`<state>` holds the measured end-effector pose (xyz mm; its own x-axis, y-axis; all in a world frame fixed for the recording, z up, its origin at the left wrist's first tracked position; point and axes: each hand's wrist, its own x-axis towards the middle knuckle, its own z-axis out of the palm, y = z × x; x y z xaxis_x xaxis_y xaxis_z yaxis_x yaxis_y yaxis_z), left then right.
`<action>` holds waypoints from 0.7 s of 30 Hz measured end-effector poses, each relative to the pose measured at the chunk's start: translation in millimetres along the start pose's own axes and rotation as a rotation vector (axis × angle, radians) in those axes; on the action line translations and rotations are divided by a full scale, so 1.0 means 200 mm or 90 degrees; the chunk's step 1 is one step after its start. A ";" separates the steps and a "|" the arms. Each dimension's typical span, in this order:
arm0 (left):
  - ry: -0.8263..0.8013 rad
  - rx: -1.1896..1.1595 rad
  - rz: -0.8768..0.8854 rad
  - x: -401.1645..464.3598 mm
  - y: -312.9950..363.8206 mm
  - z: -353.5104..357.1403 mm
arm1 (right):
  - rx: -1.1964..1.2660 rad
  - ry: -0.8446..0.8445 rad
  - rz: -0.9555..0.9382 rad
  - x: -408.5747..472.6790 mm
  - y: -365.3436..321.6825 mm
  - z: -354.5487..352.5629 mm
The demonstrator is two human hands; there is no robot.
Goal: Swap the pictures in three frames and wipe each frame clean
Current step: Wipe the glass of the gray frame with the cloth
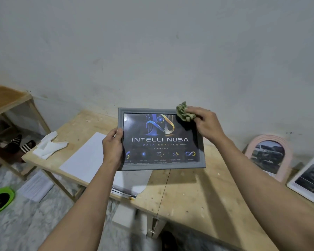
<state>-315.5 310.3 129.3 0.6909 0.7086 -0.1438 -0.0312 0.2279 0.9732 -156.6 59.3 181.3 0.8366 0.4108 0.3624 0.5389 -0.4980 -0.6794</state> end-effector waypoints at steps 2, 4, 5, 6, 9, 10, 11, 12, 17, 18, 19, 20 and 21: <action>0.003 -0.037 0.011 -0.01 0.02 0.01 | -0.096 -0.038 -0.082 -0.02 0.02 0.04; 0.021 -0.036 0.028 0.00 0.04 0.00 | -0.114 -0.061 -0.119 -0.16 0.07 0.11; 0.024 -0.017 0.038 0.00 0.04 -0.02 | -0.102 -0.085 -0.096 -0.24 0.10 0.14; 0.023 0.005 0.042 0.01 0.03 -0.04 | -0.088 -0.121 -0.052 -0.33 0.12 0.17; 0.031 0.041 0.036 0.03 0.00 -0.08 | -0.038 -0.309 0.114 -0.53 0.18 0.20; 0.034 0.048 0.032 0.05 -0.01 -0.09 | -0.012 -0.357 0.158 -0.56 0.17 0.19; 0.032 0.060 0.032 0.05 -0.01 -0.10 | 0.028 -0.368 0.197 -0.54 0.14 0.15; 0.027 0.071 0.037 0.06 -0.01 -0.10 | 0.063 -0.339 0.223 -0.51 0.09 0.11; -0.023 0.057 0.053 0.03 0.01 -0.01 | 0.119 0.176 0.228 -0.21 -0.02 0.02; -0.032 0.040 0.056 0.01 0.02 0.03 | 0.085 0.219 0.217 -0.16 -0.02 0.05; -0.044 0.017 0.054 -0.02 0.02 0.07 | 0.035 0.231 0.212 -0.13 -0.02 0.11; -0.060 -0.009 0.053 -0.04 0.01 0.10 | -0.010 0.233 0.198 -0.12 -0.03 0.17; -0.076 -0.027 0.053 -0.06 0.00 0.13 | -0.046 0.241 0.182 -0.12 -0.06 0.24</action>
<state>-305.2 285.6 136.0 0.7659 0.6418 -0.0383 -0.1204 0.2017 0.9720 -187.2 92.1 149.9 0.9224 -0.0508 0.3829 0.2758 -0.6074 -0.7450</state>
